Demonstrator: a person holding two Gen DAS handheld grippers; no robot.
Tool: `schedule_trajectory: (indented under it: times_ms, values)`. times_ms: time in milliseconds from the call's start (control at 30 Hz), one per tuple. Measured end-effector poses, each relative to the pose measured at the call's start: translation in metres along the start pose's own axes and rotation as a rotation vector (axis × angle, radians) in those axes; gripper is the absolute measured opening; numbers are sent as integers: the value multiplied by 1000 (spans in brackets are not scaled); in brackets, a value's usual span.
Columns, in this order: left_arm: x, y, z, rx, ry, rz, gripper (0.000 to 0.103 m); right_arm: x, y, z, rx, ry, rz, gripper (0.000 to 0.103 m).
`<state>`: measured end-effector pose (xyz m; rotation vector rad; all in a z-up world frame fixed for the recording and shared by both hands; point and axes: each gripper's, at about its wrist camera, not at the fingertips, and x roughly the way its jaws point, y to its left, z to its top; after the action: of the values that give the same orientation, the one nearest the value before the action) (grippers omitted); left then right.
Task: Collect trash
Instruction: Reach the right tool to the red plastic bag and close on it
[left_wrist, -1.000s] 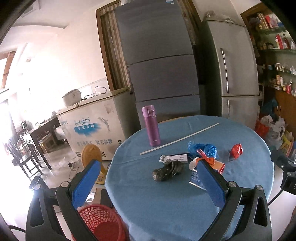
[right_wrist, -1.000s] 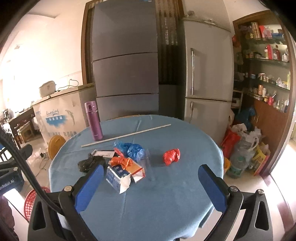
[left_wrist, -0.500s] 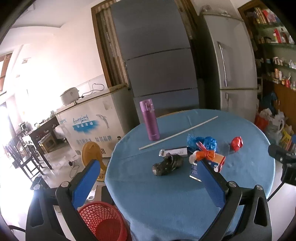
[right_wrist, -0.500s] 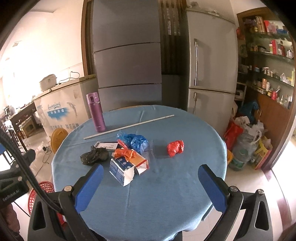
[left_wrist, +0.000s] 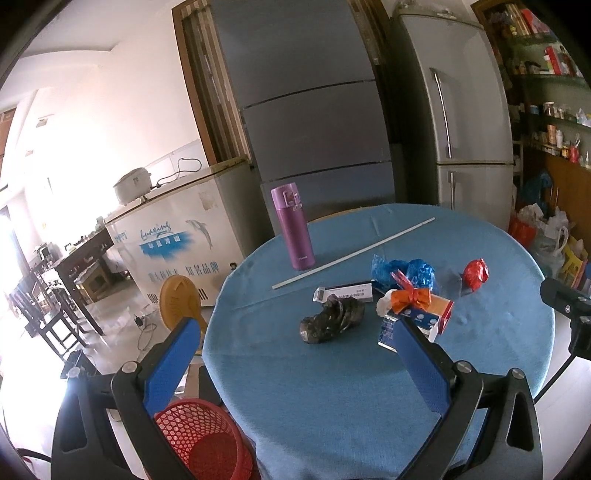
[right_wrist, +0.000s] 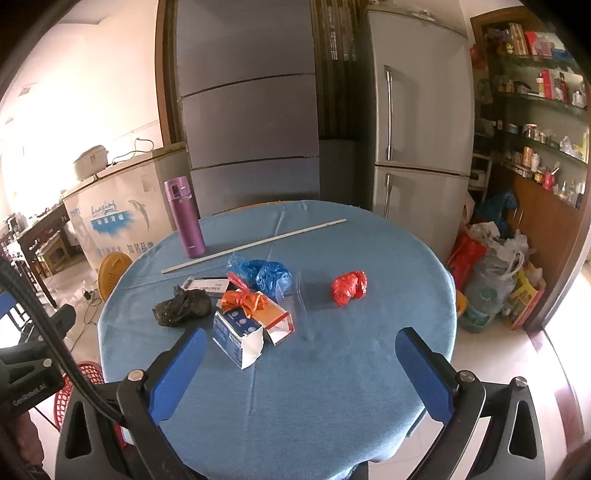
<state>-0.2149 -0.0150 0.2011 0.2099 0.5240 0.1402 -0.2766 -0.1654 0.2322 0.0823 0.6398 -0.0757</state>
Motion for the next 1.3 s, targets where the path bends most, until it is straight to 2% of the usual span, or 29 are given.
schedule_trajectory:
  times_ms: [833, 967, 1133, 1300]
  values:
    - [32, -8, -1, 32, 59, -10, 103, 37, -11, 0, 52, 66, 17, 103]
    - [47, -11, -3, 25, 97, -71, 103, 56, -27, -2, 104, 97, 23, 103]
    - [82, -17, -8, 3, 189, -203, 103, 95, -67, -6, 194, 148, 14, 103]
    - [116, -27, -8, -19, 253, -266, 103, 142, -100, -4, 276, 193, 37, 99]
